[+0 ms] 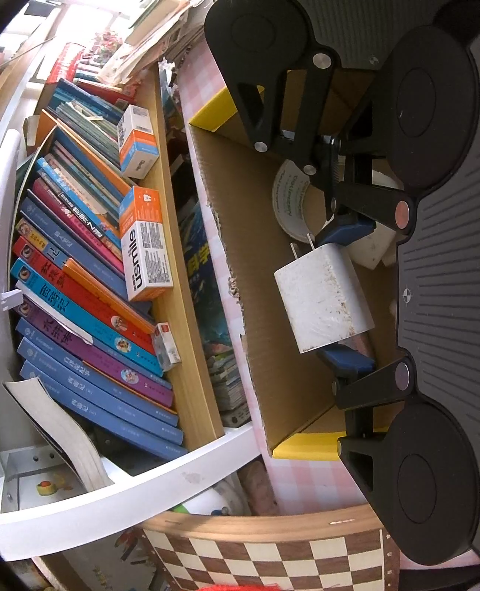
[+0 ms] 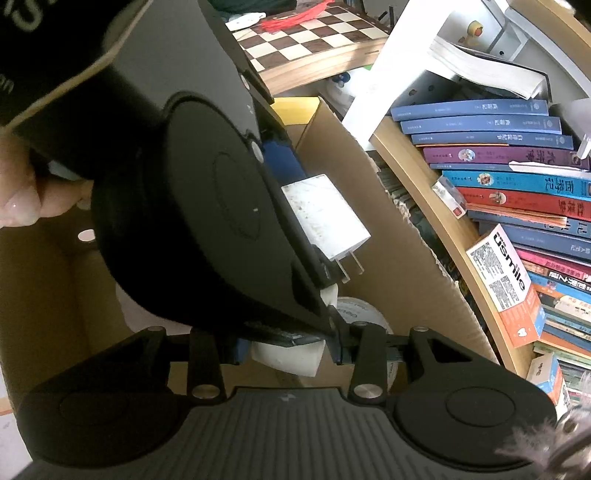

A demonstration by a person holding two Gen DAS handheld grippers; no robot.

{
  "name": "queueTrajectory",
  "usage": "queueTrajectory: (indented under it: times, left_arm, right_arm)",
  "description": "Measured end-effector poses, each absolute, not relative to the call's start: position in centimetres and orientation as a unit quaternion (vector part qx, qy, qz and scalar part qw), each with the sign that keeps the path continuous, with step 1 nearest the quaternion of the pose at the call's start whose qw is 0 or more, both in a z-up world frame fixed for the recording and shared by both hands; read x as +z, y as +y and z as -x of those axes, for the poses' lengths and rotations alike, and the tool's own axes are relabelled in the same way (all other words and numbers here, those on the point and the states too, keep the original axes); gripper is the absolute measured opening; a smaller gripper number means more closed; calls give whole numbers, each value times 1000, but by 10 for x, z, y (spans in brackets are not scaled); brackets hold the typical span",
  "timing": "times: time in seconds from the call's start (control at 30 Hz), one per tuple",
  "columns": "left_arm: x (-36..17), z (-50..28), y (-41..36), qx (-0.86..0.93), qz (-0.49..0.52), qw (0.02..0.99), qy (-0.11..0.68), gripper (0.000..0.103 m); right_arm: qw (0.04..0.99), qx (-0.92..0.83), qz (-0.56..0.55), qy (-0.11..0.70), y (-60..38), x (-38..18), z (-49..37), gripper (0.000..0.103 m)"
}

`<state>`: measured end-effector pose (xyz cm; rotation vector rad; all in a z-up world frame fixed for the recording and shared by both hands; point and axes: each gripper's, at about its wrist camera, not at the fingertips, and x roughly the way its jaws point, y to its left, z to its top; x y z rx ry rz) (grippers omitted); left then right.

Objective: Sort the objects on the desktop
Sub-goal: 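Lower the charger into the yellow box with the left tool while the right tool lowers the foam block in, then open both tools to release the charger and foam block into the box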

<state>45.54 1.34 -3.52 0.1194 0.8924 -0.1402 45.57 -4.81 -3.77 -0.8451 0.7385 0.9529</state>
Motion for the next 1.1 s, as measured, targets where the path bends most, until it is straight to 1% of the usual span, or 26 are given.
queueTrajectory:
  times: [0.13, 0.17, 0.33, 0.47, 0.73, 0.9, 0.93, 0.97, 1.0, 1.1]
  left_arm:
    - [-30, -453, 14, -69, -57, 902, 422, 59]
    - [-28, -451, 14, -71, -56, 904, 418, 64]
    - [-9, -439, 12, -80, -57, 918, 384, 74]
    - [8, -423, 15, -73, -69, 928, 360, 77]
    - [36, -388, 36, -47, -55, 943, 326, 80]
    - [41, -363, 45, -31, -47, 945, 323, 80]
    - [41, -358, 45, -29, -46, 945, 323, 80]
    - [40, -353, 45, -28, -45, 945, 323, 80]
    - [40, -348, 45, -27, -44, 945, 323, 80]
    - [38, -336, 45, -27, -39, 945, 325, 80]
  right_arm:
    - [744, 437, 378, 335, -51, -34, -456, 39]
    - [746, 438, 375, 335, -52, -32, -457, 39]
    - [758, 437, 354, 329, -56, -19, -461, 38]
    - [771, 425, 345, 325, -60, -13, -467, 38]
    - [790, 383, 336, 341, -58, -25, -485, 37]
    - [792, 378, 336, 343, -55, -28, -488, 40]
    - [791, 379, 335, 344, -54, -29, -488, 43]
    - [789, 382, 334, 346, -54, -29, -487, 50]
    - [789, 385, 330, 348, -54, -29, -487, 53]
    - [792, 390, 314, 348, -56, -25, -484, 65]
